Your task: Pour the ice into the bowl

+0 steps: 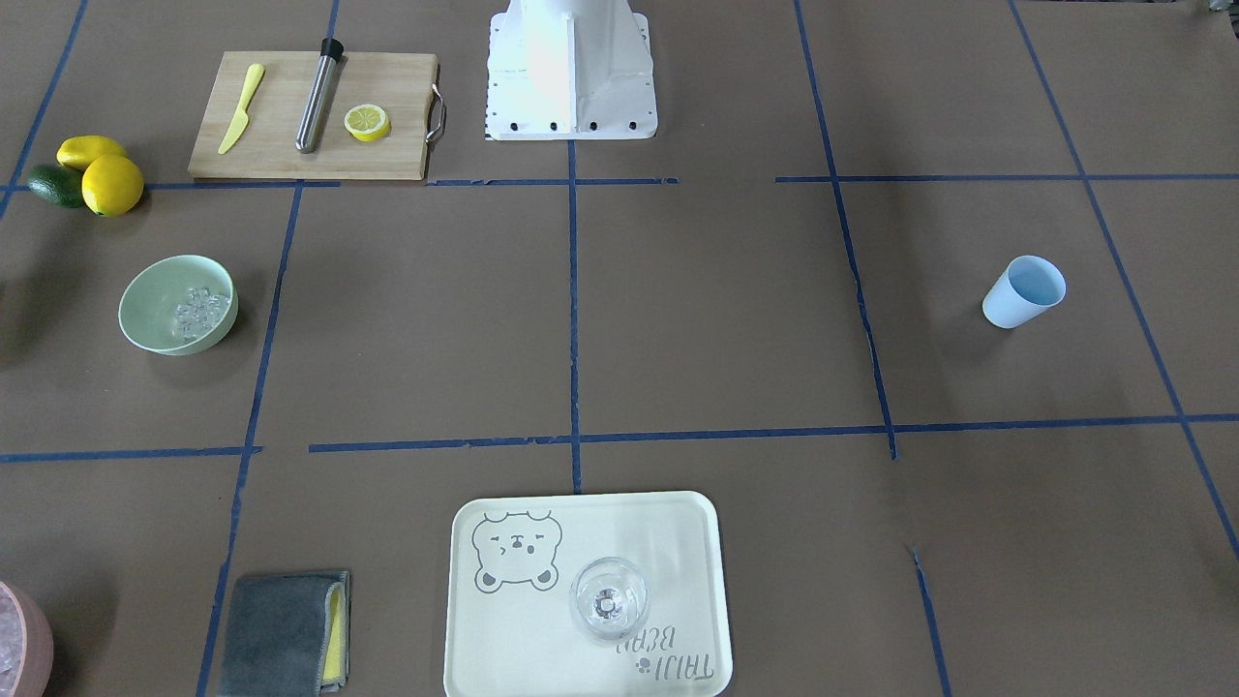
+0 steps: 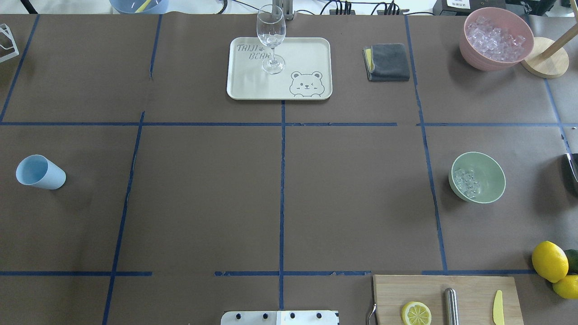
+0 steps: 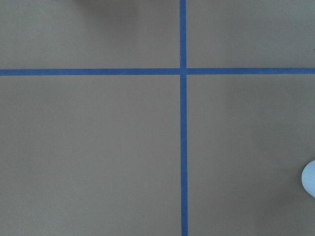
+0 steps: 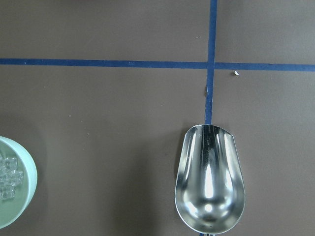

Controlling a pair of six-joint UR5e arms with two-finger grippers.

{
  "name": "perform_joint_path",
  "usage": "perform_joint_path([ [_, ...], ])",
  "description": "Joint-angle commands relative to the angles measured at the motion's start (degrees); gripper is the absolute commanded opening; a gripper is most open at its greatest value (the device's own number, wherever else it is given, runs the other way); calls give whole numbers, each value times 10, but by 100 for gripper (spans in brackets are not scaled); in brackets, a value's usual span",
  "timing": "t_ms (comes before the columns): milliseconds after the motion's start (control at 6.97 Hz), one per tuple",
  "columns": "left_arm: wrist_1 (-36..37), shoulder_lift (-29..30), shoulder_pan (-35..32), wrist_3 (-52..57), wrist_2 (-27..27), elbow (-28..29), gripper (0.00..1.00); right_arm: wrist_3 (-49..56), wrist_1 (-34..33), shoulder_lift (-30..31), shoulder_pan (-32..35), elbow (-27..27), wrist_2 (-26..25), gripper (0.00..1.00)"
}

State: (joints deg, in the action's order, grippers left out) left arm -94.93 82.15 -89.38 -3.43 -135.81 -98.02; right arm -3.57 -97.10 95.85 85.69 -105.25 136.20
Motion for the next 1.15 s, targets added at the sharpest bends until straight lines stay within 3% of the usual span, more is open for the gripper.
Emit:
perform_joint_path([
  [0, 0, 0, 1, 0, 0, 0, 100, 0, 0, 0, 0, 1, 1, 100],
  [1004, 1, 3, 2, 0, 0, 0, 100, 0, 0, 2, 0, 3, 10, 100],
])
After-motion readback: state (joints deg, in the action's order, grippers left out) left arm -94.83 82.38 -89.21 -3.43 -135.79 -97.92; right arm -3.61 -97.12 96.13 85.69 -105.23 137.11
